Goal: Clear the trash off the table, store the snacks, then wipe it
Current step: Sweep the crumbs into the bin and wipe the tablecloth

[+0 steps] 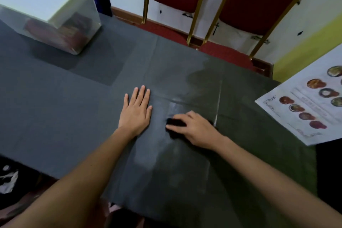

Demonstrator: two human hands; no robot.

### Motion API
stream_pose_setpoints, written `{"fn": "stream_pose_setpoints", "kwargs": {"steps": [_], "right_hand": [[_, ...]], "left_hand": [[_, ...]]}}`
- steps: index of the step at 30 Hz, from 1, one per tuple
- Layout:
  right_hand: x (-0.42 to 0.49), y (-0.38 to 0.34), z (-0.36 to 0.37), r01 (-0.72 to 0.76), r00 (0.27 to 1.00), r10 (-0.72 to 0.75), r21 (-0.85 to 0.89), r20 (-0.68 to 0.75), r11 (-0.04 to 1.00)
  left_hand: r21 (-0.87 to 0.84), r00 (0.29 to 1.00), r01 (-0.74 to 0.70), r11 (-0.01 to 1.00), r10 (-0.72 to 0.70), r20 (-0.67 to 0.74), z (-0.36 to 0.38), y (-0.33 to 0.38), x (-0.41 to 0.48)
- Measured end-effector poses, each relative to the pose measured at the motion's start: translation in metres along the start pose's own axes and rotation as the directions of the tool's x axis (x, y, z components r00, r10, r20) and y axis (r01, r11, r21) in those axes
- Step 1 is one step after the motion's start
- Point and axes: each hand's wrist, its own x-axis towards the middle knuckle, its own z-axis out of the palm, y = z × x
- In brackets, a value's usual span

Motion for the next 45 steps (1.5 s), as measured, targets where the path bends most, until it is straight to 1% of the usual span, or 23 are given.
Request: {"fn": "stream_pose_setpoints", "kwargs": {"steps": [2,3,5,7,9,11,12,13,14,15,18,20,23,26,32,36,38,39,40,41,42,43,45], "right_hand": [[0.026,0.039,-0.008,-0.090,0.993,0.089,-0.008,-0.072,0.996],[0.042,0.059,-0.013,-0.184,0.979,0.182,-0.017,-0.088,0.983],[0.070,0.101,-0.022,-0.376,0.924,0.371,-0.040,-0.096,0.926],[0.092,0.141,-0.026,-0.505,0.857,0.497,-0.035,-0.138,0.862],[0.111,0.170,-0.027,-0.658,0.739,0.646,-0.001,-0.189,0.753],[0.125,0.183,-0.026,-0.788,0.583,0.774,0.059,-0.246,0.613],[0.129,0.185,-0.023,-0.823,0.526,0.809,0.082,-0.261,0.562],[0.131,0.183,-0.021,-0.838,0.499,0.823,0.093,-0.271,0.538],[0.130,0.178,-0.020,-0.834,0.503,0.821,0.097,-0.271,0.543],[0.127,0.172,-0.020,-0.814,0.532,0.805,0.102,-0.262,0.572],[0.104,0.137,-0.019,-0.723,0.656,0.732,0.124,-0.182,0.679],[0.081,0.096,-0.012,-0.652,0.735,0.663,0.121,-0.140,0.748],[0.046,0.021,-0.005,-0.578,0.807,0.584,0.092,-0.081,0.811],[0.018,-0.048,0.001,-0.540,0.839,0.544,0.096,-0.017,0.836],[-0.018,-0.158,0.021,-0.518,0.853,0.501,0.127,0.142,0.846],[-0.051,-0.227,0.038,-0.422,0.905,0.414,0.077,0.100,0.903],[-0.070,-0.240,0.038,-0.471,0.881,0.471,0.001,0.044,0.882],[-0.080,-0.241,0.034,-0.548,0.837,0.548,-0.002,-0.010,0.837],[-0.093,-0.238,0.033,-0.647,0.760,0.647,0.030,-0.063,0.762],[-0.108,-0.234,0.031,-0.753,0.651,0.753,0.041,-0.093,0.657],[-0.125,-0.231,0.031,-0.849,0.520,0.846,0.041,-0.116,0.527],[-0.138,-0.233,0.030,-0.928,0.358,0.926,0.058,-0.119,0.367],[-0.150,-0.241,0.035,-0.987,0.052,0.985,0.140,-0.164,0.075]], "left_hand": [[0.010,1.000,-0.015,1.000,0.015,-0.007,-0.001,-0.003,0.009],[0.016,1.000,-0.018,1.000,0.018,-0.012,-0.001,-0.005,0.010],[0.023,0.999,-0.021,1.000,0.021,-0.029,0.001,-0.006,0.007],[0.019,0.999,-0.021,1.000,0.022,-0.044,0.002,-0.007,0.007],[0.016,0.998,-0.020,1.000,0.021,-0.058,0.003,-0.007,0.007],[0.006,0.997,-0.023,1.000,0.023,-0.073,0.003,-0.007,0.007],[0.005,0.997,-0.023,1.000,0.024,-0.078,0.004,-0.007,0.007],[0.008,0.996,-0.022,1.000,0.022,-0.083,0.004,-0.008,0.007],[0.012,0.996,-0.020,1.000,0.021,-0.086,0.005,-0.008,0.007],[0.018,0.996,-0.020,1.000,0.021,-0.085,0.006,-0.009,0.008],[0.035,0.998,-0.032,0.999,0.034,-0.058,0.005,-0.010,0.008],[0.039,0.999,-0.038,0.999,0.039,-0.032,0.004,-0.010,0.007],[0.060,0.998,-0.070,0.996,0.070,0.009,0.001,-0.012,-0.004],[0.057,0.995,-0.094,0.994,0.092,0.037,0.000,-0.015,-0.030],[0.062,0.982,-0.175,0.983,0.169,0.089,-0.005,-0.023,-0.099],[0.065,0.967,-0.242,0.968,0.235,0.099,-0.008,-0.033,-0.141],[0.081,0.960,-0.267,0.960,0.258,0.105,-0.009,-0.040,-0.160],[0.090,0.957,-0.280,0.956,0.270,0.108,-0.009,-0.043,-0.169],[0.093,0.954,-0.288,0.953,0.277,0.116,-0.009,-0.046,-0.176],[0.095,0.951,-0.298,0.950,0.287,0.118,-0.009,-0.049,-0.183],[0.100,0.949,-0.306,0.947,0.294,0.115,-0.009,-0.051,-0.189],[0.103,0.948,-0.310,0.945,0.299,0.108,-0.008,-0.054,-0.195],[0.106,0.947,-0.316,0.943,0.306,0.100,-0.008,-0.057,-0.203]]}}
